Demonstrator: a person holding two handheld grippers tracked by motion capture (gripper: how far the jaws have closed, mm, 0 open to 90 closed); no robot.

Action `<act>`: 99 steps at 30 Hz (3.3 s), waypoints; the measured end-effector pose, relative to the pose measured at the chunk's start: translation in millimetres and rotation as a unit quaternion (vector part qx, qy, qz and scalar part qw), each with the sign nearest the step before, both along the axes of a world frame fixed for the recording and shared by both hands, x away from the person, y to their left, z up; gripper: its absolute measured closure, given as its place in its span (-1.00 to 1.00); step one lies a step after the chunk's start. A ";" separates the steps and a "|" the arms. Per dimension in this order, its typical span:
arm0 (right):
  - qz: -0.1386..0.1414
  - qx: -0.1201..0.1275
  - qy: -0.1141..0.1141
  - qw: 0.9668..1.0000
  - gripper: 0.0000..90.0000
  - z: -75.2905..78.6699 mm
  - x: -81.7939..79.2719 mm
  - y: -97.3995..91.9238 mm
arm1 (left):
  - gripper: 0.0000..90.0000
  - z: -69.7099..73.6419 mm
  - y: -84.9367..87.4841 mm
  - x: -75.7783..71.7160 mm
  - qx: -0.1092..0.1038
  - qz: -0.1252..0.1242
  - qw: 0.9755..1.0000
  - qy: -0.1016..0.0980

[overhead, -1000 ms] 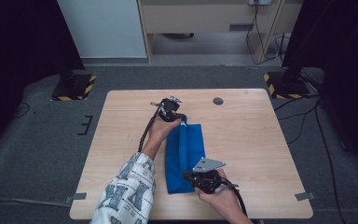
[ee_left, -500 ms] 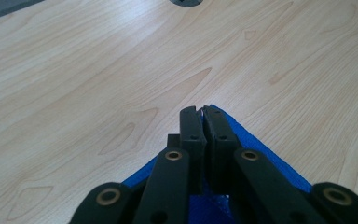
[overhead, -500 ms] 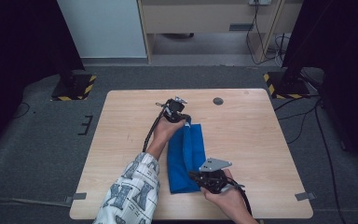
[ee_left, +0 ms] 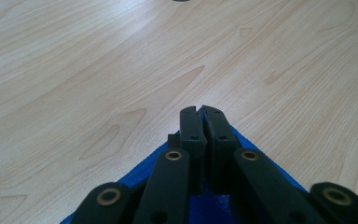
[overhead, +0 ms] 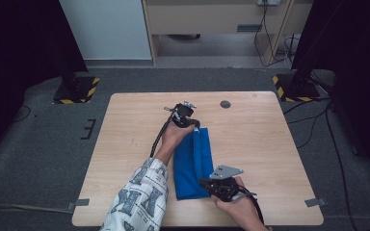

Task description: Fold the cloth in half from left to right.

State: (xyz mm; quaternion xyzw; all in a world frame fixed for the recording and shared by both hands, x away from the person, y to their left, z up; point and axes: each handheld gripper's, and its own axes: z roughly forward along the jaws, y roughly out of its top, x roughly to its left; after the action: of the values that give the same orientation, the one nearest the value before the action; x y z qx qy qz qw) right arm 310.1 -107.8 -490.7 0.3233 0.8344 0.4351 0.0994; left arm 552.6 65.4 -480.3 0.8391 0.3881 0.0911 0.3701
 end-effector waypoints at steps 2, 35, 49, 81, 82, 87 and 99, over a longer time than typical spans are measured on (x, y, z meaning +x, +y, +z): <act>0.003 -0.002 -0.002 1.000 0.94 0.8 -0.8 -0.5 | 0.95 0.0 -0.6 0.2 0.001 -0.002 1.000 0.001; -0.041 -0.016 0.044 0.998 0.35 -7.6 3.2 -18.7 | 0.65 -2.9 -14.9 -4.7 -0.014 -0.001 1.000 0.004; -0.038 -0.035 0.060 0.997 0.63 -10.1 2.2 -23.0 | 0.60 -0.9 -18.6 -10.7 -0.021 -0.007 1.000 -0.002; -0.105 0.002 -0.001 0.994 -0.52 -4.6 60.5 -34.4 | -0.45 12.9 46.2 -41.3 0.002 0.010 0.998 -0.059; -0.110 -0.002 -0.001 0.994 -0.53 -5.2 64.9 -33.3 | -0.47 13.6 48.7 -41.8 0.002 0.010 0.998 -0.059; -0.126 -0.010 -0.003 0.992 -0.55 -7.3 85.8 -26.9 | -0.66 15.5 60.9 -45.6 -0.008 0.013 0.998 -0.058; -0.104 -0.023 -0.002 0.994 -0.59 0.8 125.5 -12.9 | -0.89 11.8 66.9 -52.2 0.003 0.007 0.998 -0.059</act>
State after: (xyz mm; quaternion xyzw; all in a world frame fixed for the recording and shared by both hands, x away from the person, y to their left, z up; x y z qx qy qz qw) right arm 435.7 -120.7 -490.0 0.4053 0.8058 0.4038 0.1527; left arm 500.5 132.3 -468.5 0.8307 0.3711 0.1435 0.3894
